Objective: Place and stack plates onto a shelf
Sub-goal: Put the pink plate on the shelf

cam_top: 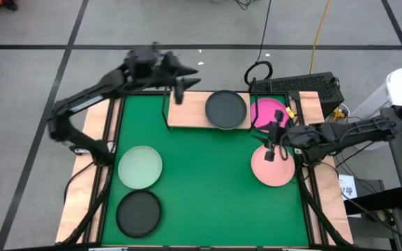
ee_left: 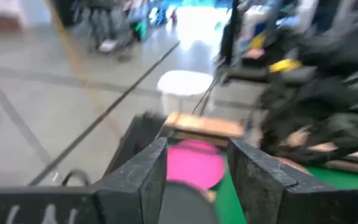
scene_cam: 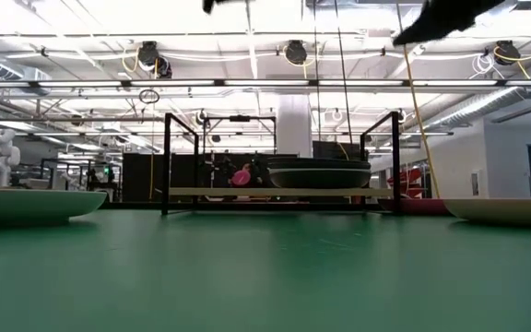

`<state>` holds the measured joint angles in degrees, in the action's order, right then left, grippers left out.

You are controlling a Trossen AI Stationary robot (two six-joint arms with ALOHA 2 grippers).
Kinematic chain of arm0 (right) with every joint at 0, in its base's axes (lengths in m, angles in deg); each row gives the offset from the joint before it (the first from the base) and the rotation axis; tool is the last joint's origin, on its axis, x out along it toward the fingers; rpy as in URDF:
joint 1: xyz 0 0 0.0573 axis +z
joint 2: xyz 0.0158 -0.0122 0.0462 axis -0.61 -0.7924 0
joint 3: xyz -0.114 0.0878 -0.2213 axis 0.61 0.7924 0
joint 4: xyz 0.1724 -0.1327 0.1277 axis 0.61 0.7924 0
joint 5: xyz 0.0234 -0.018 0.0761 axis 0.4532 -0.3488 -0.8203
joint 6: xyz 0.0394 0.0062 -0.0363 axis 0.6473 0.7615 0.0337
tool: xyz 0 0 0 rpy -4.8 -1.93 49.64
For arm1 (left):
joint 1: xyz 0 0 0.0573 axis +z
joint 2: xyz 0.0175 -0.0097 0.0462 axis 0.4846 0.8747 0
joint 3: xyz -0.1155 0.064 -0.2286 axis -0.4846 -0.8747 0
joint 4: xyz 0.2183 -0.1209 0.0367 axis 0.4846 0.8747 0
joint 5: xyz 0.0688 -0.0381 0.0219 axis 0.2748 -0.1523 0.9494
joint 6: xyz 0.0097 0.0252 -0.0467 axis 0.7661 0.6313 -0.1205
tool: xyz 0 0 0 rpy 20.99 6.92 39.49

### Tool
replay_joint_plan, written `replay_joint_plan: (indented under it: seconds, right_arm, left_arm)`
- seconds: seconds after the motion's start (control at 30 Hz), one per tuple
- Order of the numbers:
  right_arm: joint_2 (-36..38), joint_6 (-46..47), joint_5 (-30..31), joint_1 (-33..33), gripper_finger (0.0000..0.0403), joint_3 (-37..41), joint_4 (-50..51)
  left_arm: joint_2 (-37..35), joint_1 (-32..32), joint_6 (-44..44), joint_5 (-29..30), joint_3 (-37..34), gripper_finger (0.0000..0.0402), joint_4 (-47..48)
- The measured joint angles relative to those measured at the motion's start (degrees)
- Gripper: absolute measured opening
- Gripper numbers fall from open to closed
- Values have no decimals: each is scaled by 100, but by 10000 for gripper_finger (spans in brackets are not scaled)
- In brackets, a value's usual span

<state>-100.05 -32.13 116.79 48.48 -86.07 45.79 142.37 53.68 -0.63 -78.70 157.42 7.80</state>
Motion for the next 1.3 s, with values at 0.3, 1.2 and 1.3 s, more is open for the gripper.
replay_joint_plan:
  seconds: [0.3,1.2,1.3]
  right_arm:
    - [-974,1181,-19,-524,114,17,2304]
    - [-3205,235,-1366,-3237,182,258,1915]
    - [-3351,162,-1366,-3383,207,258,1804]
  left_arm:
    - [-2104,-742,-376,404,-2386,157,-1525]
    - [-4485,-2707,-154,2791,-5239,156,-2477]
    - [-4487,-2707,-156,2792,-5239,156,-2464]
